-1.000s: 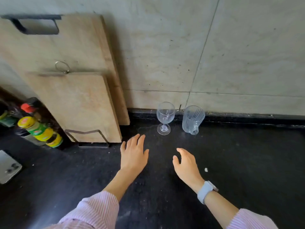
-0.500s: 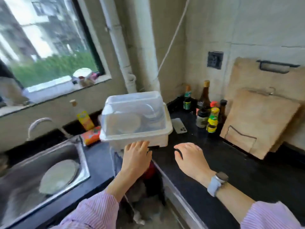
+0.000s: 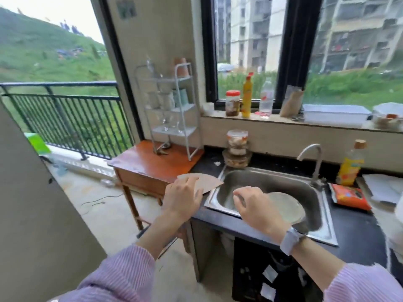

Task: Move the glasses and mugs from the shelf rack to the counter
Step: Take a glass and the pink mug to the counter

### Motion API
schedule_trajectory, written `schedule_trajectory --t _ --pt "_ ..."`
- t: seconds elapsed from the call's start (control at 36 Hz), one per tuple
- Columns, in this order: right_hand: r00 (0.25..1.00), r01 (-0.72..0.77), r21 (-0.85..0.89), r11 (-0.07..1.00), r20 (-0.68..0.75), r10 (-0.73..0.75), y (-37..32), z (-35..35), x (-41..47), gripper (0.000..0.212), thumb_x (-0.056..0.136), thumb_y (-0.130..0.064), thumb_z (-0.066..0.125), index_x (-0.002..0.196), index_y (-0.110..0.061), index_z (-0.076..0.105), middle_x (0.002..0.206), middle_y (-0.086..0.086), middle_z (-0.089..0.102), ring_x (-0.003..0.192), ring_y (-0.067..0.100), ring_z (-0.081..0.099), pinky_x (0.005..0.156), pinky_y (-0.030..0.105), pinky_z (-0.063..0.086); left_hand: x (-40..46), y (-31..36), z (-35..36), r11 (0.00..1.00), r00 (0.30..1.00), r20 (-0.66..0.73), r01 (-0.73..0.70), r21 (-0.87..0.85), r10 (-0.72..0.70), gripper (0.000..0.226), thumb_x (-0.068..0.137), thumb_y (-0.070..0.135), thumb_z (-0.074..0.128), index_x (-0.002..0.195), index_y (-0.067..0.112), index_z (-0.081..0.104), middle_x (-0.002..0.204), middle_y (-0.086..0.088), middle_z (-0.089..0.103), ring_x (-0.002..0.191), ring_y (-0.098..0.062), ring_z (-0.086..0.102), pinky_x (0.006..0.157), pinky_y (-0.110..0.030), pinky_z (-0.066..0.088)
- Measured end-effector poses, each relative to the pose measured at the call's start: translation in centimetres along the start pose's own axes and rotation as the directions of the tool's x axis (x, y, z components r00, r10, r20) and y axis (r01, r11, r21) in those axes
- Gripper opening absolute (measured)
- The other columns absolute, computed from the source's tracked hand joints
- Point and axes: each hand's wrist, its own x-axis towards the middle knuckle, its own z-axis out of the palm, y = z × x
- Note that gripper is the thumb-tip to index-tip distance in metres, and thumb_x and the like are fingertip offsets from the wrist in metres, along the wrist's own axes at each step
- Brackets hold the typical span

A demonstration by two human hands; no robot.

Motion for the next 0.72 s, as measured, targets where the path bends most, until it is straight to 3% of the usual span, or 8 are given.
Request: schedule_trajectory --t 0.19,0.39,0.58,0.72 --pt "0.978 0.202 0.023 0.979 0.042 -0.203 -8.5 6.1 11.0 0.031 0.091 -0.03 0.041 0.108 -0.017 0.063 0.112 0.006 0.067 0.106 0.026 0.057 0.089 0.038 0.045 3.4 -12.0 -3.0 0.97 0.964 -0.104 0.242 -0.02 -0.243 0.039 0.09 0.031 0.051 0.125 0.014 0.052 0.124 -0.008 0.059 0.114 -0.028 0.054 0.095 -0.044 0.045" --pt "0.956 0.291 0.067 0.954 0.015 -0.293 -13.1 9.6 24.9 0.03 0.093 -0.032 0.042 0.108 -0.018 0.063 0.114 0.005 0.066 0.106 0.026 0.056 0.089 0.039 0.047 13.4 -21.0 -4.1 0.962 0.951 -0.144 0.272 -0.035 -0.275 0.04 0.09 0.031 0.051 0.126 0.014 0.051 0.128 -0.008 0.057 0.113 -0.027 0.056 0.093 -0.042 0.046" --pt "0.959 0.283 0.105 0.953 -0.058 -0.278 -15.9 9.7 38.2 0.029 0.093 -0.025 0.042 0.099 -0.009 0.065 0.102 0.01 0.068 0.096 0.028 0.059 0.081 0.037 0.049 25.1 -28.3 -6.6 0.971 0.955 -0.18 0.225 -0.084 -0.237 0.037 0.092 0.026 0.049 0.125 0.01 0.052 0.125 -0.012 0.058 0.11 -0.029 0.057 0.092 -0.044 0.048" --pt "0.958 0.283 0.079 0.956 -0.077 -0.277 -17.6 9.3 45.3 0.03 0.094 -0.021 0.04 0.098 -0.001 0.063 0.104 0.016 0.067 0.1 0.033 0.057 0.085 0.047 0.049 32.2 -32.0 -7.1 0.97 0.948 -0.229 0.187 -0.157 -0.22 0.035 0.091 0.026 0.05 0.124 0.014 0.052 0.121 -0.009 0.059 0.104 -0.027 0.059 0.082 -0.036 0.048"
